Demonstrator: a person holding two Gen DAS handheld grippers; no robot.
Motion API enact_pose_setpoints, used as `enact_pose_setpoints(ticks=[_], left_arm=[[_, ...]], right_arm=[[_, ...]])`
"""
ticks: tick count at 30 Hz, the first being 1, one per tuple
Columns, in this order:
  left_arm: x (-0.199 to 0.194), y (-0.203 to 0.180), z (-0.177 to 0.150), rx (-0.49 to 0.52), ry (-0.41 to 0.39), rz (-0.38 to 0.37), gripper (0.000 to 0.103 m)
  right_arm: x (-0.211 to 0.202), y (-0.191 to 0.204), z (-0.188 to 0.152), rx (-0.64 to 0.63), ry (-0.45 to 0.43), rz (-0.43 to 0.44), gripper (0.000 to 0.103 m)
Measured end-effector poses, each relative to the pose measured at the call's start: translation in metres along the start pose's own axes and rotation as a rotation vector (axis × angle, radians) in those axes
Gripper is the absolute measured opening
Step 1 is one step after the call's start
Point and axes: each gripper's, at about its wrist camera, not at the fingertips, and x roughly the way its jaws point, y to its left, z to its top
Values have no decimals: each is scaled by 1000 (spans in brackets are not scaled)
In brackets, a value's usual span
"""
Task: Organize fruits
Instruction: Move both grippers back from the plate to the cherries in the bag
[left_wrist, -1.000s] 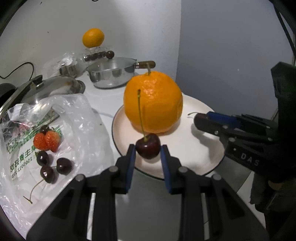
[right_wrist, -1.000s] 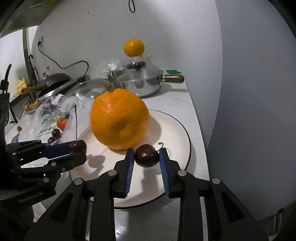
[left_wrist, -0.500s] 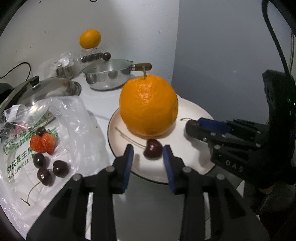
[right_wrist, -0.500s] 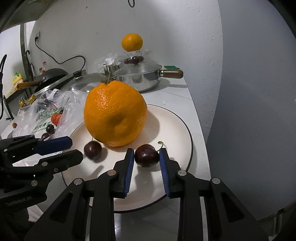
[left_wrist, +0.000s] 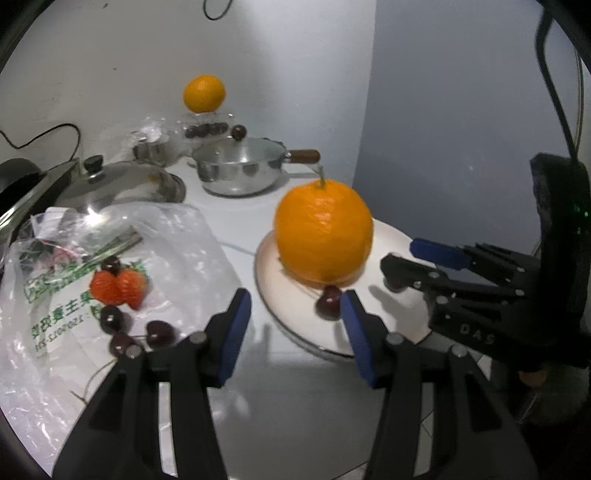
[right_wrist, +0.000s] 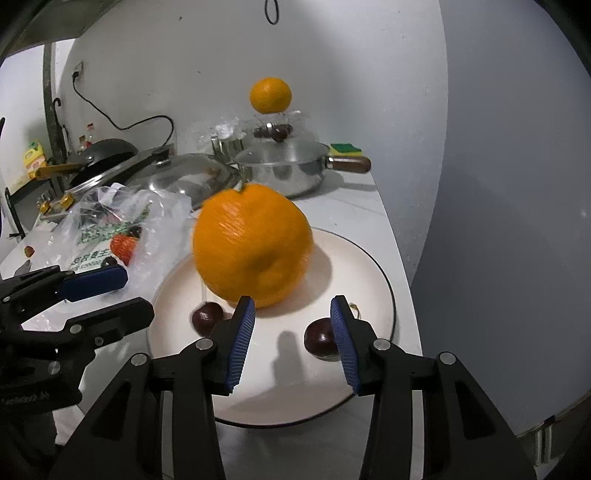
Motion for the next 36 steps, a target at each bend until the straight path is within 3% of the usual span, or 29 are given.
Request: enact_pose_setpoints(ticks=[11, 15, 36], left_arm=[[-20, 25, -1, -37, -32, 26, 54], [-29, 34, -3, -55, -49, 39, 70], [-55, 88, -13, -120, -69, 134, 70]], right_arm=[[-17, 27, 12, -33, -30, -7, 45], [-19, 36, 15, -43, -35, -6, 45], [-15, 88, 28, -88, -47, 64, 45]])
